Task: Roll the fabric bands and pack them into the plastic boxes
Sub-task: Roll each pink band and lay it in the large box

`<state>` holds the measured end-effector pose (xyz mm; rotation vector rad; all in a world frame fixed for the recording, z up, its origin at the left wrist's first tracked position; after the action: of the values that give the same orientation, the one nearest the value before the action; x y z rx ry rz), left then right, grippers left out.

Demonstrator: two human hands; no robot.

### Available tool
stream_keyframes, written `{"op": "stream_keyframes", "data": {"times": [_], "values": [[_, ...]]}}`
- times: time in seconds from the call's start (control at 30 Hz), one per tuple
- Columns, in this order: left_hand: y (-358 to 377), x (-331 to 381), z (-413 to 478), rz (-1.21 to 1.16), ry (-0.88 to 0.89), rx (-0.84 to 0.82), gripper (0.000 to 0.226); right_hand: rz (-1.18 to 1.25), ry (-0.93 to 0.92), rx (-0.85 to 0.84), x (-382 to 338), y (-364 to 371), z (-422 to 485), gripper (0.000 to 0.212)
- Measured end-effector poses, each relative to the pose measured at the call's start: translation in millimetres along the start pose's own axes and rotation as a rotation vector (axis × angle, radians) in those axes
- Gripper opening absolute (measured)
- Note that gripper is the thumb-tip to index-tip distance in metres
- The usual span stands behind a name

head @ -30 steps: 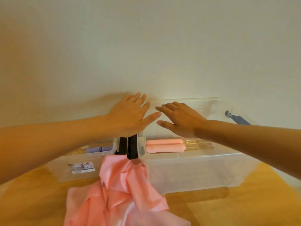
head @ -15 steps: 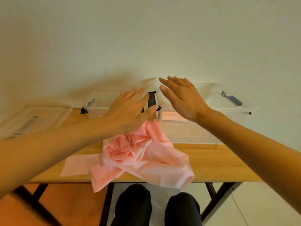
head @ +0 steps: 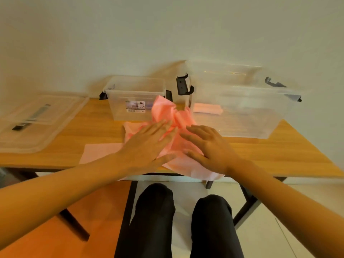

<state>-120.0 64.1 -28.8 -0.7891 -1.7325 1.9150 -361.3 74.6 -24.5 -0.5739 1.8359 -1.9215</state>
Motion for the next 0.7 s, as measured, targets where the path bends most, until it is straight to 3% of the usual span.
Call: {"op": "stream_keyframes", "data": {"times": [0.17,0.37,0.43,0.6,0.7], "values": [[28,20,6,0.252,0.156,0.076,0.086,-0.138,-0.011,-0.01,13,33,-31,0.068],[38,28,18,0.32,0.184,0.096,0.089,-0.066,-0.082,0.208,17,38,-36,0.024],[38,28,20,0.328,0.178,0.103,0.089,-0.066,-0.088,0.269,19,28,-32,0.018],[21,22,27,0.249,0.134,0.226,0.073,0.09,-0.052,0.321,34,-11,-20,0.024],[5,19,30,0.155,0.119,0.332,0.046,0.284,-0.008,0.33,40,-39,-14,0.017]]}}
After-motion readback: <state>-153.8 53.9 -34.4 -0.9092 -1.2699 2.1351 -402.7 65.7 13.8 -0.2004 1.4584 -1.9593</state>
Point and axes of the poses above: each hand's wrist, its own z-axis towards the middle knuckle, its own y-axis out of the palm, x = y × z, the point moved 1 cm from there along z, towards the middle knuckle, and after that the axes turned 10 degrees about -x, right-handed, at the moved point
